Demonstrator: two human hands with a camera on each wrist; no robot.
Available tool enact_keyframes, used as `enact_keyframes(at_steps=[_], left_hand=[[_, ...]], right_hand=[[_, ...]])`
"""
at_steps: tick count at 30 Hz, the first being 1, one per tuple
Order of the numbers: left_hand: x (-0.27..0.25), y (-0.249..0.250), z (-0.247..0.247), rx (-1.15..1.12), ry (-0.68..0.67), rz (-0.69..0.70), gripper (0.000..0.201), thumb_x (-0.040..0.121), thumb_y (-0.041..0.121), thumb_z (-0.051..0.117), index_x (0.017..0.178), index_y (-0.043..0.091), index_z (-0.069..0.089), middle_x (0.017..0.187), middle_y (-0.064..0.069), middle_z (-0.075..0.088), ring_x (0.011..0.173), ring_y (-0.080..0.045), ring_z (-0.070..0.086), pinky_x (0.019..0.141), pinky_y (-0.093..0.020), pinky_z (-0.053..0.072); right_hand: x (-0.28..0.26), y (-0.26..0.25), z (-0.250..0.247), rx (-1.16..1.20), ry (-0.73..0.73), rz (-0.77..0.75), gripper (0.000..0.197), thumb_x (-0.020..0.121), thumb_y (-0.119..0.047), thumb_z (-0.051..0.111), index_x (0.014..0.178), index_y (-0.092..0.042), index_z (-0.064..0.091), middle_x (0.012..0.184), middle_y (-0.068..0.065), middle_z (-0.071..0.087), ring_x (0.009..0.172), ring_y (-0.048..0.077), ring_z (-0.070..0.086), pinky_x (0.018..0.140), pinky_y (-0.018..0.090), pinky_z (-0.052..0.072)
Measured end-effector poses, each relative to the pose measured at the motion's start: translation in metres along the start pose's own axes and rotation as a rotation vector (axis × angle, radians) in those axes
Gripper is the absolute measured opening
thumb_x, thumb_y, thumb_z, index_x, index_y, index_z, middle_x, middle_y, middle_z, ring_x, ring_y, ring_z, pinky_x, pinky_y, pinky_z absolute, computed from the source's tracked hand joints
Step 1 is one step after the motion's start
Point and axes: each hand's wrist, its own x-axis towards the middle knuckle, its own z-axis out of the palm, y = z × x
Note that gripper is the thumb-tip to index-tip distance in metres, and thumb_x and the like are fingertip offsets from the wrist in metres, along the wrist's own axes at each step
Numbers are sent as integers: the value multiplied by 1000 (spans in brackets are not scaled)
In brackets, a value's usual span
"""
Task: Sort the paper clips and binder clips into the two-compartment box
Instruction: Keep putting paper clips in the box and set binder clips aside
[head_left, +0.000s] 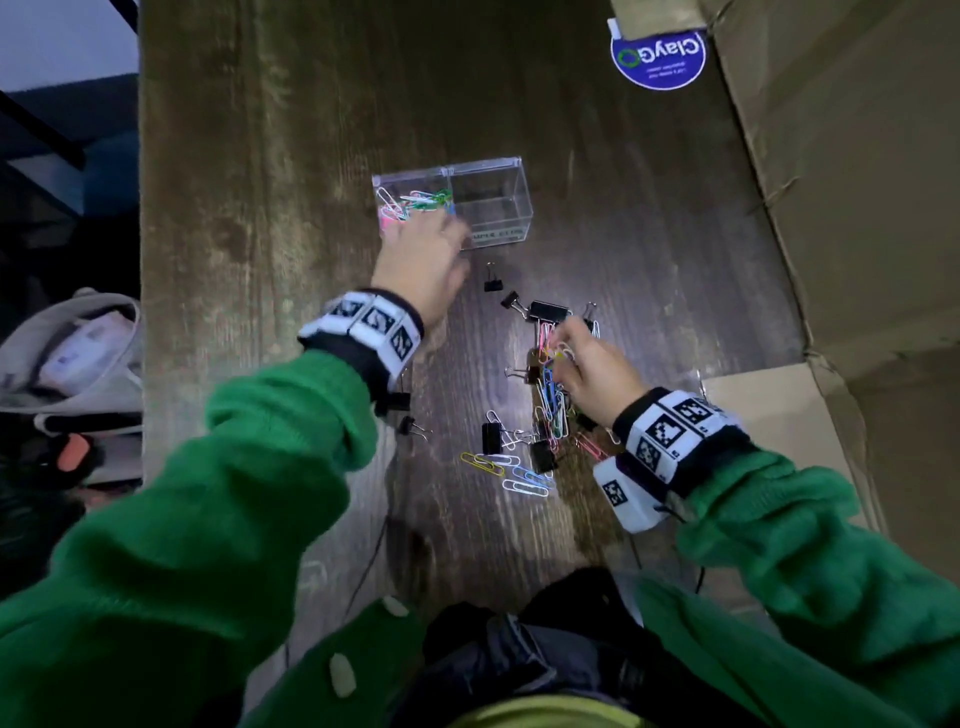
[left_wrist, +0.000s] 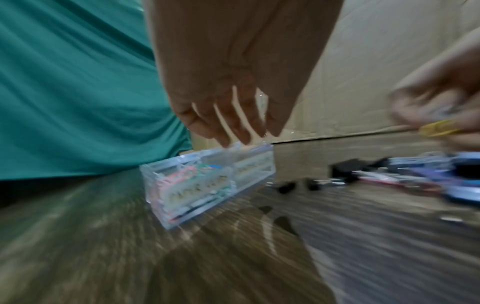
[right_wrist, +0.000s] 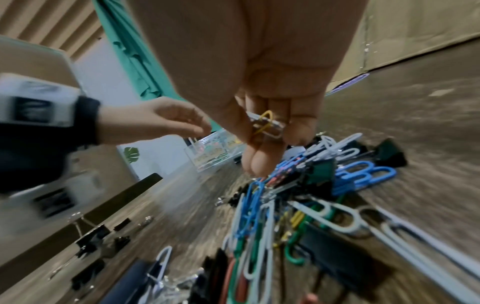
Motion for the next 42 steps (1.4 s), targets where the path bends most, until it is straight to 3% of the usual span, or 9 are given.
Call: enact_keyframes(at_steps=[4, 10, 13, 18, 24, 30, 35, 38, 42], left_hand=[[-50, 28, 27, -120, -325, 133, 28, 85, 42, 57, 104, 21, 59, 113, -2, 59, 112, -22, 49, 97, -38, 32], [-89, 33, 52, -121, -437, 129, 32, 79, 43, 65, 103, 23, 58, 120, 2, 56, 117, -20, 46, 99, -37, 31], [-93, 19, 49, -86, -403, 42, 24, 81, 35, 65, 101, 22, 61, 117, -1, 57, 114, -23, 47, 95, -36, 32], [-88, 18, 41, -95, -336, 48, 18, 84, 24, 61, 102, 20, 62, 113, -4, 55, 112, -25, 46, 96, -36, 34], [-85, 33, 58, -113, -409, 130, 22, 80, 19, 67, 100, 13, 61, 110, -8, 57, 106, -27, 54, 88, -34, 41], [-91, 24, 64, -95, -432, 184, 22, 87, 23, 58, 104, 9, 57, 110, -10, 55, 106, -28, 52, 90, -41, 45], [-100, 24, 67, 189, -399, 284, 26, 92, 30, 49, 111, 13, 54, 114, -8, 52, 107, -25, 51, 86, -42, 48], [-102, 23, 66, 333, -338, 351, 23, 77, 36, 52, 80, 18, 64, 82, 0, 64, 74, -18, 63, 58, -27, 50], [-99, 24, 69, 324, -243, 382, 29, 72, 41, 44, 72, 19, 63, 77, 4, 62, 74, -16, 56, 58, -23, 46]], right_hand=[[-4, 12, 3, -15, -18, 93, 21, 92, 1, 37, 111, -5, 46, 60, -2, 43, 48, 14, 38, 44, 25, 26], [-13, 1, 8, -268, 77, 224, 35, 90, -45, 50, 94, -12, 60, 81, 7, 65, 84, 27, 63, 67, 29, 39], [-11, -1, 18, -305, 44, 191, 46, 84, -56, 54, 93, -11, 62, 88, 6, 68, 87, 25, 64, 71, 30, 43], [-7, -4, 23, -282, 5, 165, 25, 88, -32, 57, 90, -9, 65, 91, 8, 70, 89, 27, 66, 76, 33, 51], [-10, 0, 12, -110, -9, 175, 19, 84, -21, 57, 85, -3, 64, 81, 12, 68, 80, 28, 63, 66, 28, 43], [-13, 4, 1, 107, 56, 123, 14, 82, -10, 55, 71, -12, 45, 61, 4, 46, 62, 22, 45, 49, 27, 29], [-26, 6, 8, 259, -28, 68, 20, 85, -3, 48, 88, -22, 44, 67, 4, 54, 45, 14, 52, 47, 23, 38], [-38, -3, 21, 5, -105, -13, 18, 88, -11, 45, 104, -18, 51, 61, 2, 50, 59, 25, 53, 58, 27, 35], [-49, -15, 36, -342, -166, -170, 23, 89, -38, 50, 102, -19, 58, 90, 9, 71, 89, 30, 66, 74, 33, 48]])
